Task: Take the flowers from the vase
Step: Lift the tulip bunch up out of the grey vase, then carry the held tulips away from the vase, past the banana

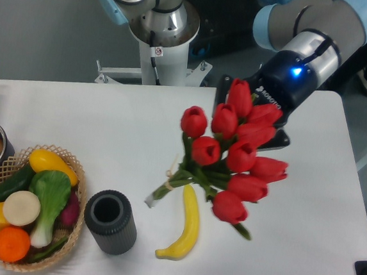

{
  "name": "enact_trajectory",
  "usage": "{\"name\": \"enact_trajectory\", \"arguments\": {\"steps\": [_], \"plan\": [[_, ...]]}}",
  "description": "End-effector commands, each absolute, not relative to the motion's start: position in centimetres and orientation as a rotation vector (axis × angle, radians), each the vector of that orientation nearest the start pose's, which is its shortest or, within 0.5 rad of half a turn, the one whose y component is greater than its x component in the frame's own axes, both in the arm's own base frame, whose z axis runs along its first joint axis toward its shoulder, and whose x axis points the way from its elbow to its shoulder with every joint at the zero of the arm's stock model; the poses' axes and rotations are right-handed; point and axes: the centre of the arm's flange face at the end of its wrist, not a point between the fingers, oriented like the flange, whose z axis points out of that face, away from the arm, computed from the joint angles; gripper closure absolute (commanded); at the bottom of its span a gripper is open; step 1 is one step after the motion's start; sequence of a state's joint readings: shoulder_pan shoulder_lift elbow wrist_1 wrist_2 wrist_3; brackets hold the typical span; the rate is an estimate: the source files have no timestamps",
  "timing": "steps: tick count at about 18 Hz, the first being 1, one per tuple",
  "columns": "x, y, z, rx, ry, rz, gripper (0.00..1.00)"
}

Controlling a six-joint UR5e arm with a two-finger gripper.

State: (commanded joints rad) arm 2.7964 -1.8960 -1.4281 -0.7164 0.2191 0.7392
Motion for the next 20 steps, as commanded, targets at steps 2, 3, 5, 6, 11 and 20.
{"name": "enact_trajectory", "arguments": {"steps": [2,3,5,6,11,20], "plan": [[-50.7,41.7,53.7,-1.815,0.048,-0.149,0.96],[-51.3,41.3,53.0,-1.861,0.045,-0.087,0.96],[-52.0,41.2,51.2,-1.950,0.074,0.027,0.96],[-52.4,41.1,50.5,-1.986,0.085,0.070,0.96],[-54.2,39.1,47.6,-2.170,0.023,0.215,0.97],[-55.8,35.0,42.9,-2.494,-0.199,0.239,1.00]]}}
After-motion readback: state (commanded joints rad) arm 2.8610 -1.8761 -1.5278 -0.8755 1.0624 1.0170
